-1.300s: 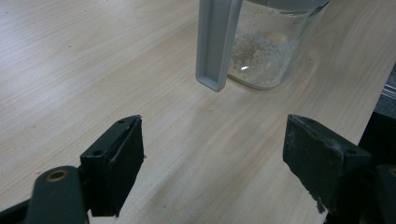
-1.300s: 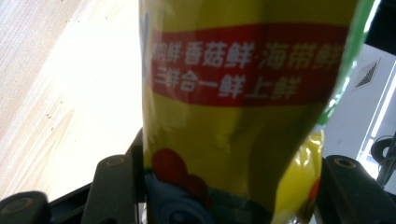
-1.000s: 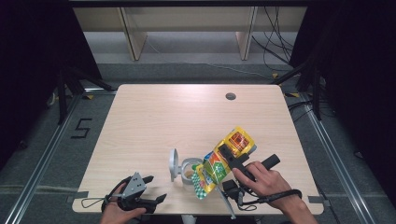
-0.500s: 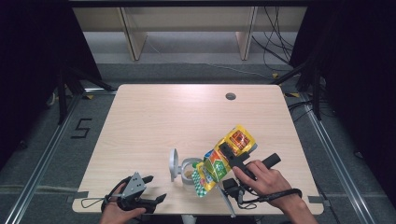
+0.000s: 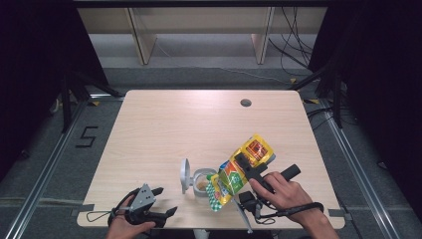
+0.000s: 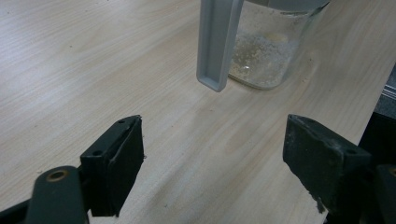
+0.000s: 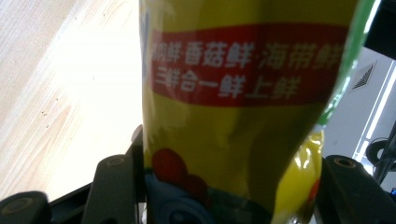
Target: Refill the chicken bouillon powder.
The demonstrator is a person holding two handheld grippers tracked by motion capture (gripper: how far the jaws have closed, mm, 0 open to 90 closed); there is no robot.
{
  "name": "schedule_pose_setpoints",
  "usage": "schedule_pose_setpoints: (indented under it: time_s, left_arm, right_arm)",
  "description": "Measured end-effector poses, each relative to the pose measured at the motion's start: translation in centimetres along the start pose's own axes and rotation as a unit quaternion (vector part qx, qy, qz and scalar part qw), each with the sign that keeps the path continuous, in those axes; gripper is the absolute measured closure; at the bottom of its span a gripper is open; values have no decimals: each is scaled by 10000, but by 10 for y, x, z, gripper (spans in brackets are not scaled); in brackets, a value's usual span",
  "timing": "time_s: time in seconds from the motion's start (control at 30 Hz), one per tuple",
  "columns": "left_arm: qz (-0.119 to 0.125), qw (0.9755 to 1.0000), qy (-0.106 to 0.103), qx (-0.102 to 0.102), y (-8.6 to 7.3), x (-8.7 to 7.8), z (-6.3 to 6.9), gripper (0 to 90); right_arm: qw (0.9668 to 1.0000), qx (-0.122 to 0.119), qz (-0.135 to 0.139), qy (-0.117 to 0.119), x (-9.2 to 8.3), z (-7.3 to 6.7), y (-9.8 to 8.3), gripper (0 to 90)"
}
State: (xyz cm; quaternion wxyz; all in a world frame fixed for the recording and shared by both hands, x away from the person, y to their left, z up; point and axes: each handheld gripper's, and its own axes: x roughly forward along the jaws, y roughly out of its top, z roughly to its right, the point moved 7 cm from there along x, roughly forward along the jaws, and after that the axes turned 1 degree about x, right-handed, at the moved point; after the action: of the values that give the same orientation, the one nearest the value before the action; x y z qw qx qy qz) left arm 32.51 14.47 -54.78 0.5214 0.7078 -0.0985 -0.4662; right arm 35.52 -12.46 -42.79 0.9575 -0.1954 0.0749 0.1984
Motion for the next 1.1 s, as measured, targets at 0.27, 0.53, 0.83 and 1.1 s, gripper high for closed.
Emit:
schedule_pose_setpoints:
  time_s: [0.27,0.53,0.83,1.1]
  left_arm:
    - [-19,9997,-133,-192,0,-1,3,200]
    - [5,9997,-143,-220,0,-1,4,200]
    - [10,9999,-104,-83,1,0,2,200]
    - [-2,9997,-131,-216,0,1,4,200]
  right_arm:
    - [10000,-57,1,25,0,0,0,453]
    - [10000,-37,8,11,0,0,0,453]
    - [10000,-49,11,26,0,-1,0,454]
    - [9999,-95,37,37,0,1,1,454]
